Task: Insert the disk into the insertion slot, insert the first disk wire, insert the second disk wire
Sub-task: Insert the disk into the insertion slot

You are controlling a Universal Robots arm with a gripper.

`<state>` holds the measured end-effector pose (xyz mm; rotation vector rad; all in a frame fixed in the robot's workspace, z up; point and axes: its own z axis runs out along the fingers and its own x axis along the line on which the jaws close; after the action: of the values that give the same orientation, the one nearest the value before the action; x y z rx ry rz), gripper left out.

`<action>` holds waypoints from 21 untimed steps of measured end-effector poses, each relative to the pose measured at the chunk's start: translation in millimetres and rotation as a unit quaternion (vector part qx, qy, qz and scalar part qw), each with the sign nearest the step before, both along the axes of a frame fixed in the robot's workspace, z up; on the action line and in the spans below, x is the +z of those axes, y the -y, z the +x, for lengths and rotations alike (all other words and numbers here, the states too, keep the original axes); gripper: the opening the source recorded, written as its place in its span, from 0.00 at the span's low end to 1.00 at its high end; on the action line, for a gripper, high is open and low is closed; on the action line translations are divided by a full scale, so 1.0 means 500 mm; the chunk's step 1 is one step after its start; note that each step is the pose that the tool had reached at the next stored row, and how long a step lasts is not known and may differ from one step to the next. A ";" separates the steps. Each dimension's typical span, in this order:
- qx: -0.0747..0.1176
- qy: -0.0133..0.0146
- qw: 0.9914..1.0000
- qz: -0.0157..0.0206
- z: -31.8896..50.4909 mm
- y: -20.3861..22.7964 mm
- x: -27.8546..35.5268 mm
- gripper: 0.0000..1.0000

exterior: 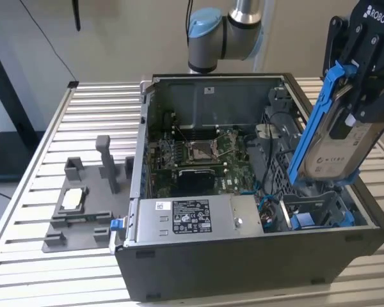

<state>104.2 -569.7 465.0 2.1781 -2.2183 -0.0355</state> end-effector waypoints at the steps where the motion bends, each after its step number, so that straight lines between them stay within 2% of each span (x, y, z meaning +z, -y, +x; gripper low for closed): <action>1: 0.000 0.000 1.000 0.000 0.000 0.0000 -0.001 0.33; 13: 0.000 0.000 1.000 0.000 0.001 0.0000 -0.007 0.33; 21: 0.000 0.000 1.000 0.000 0.003 0.0001 -0.019 0.33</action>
<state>105.8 -569.7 455.3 2.1777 -2.2178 -0.0366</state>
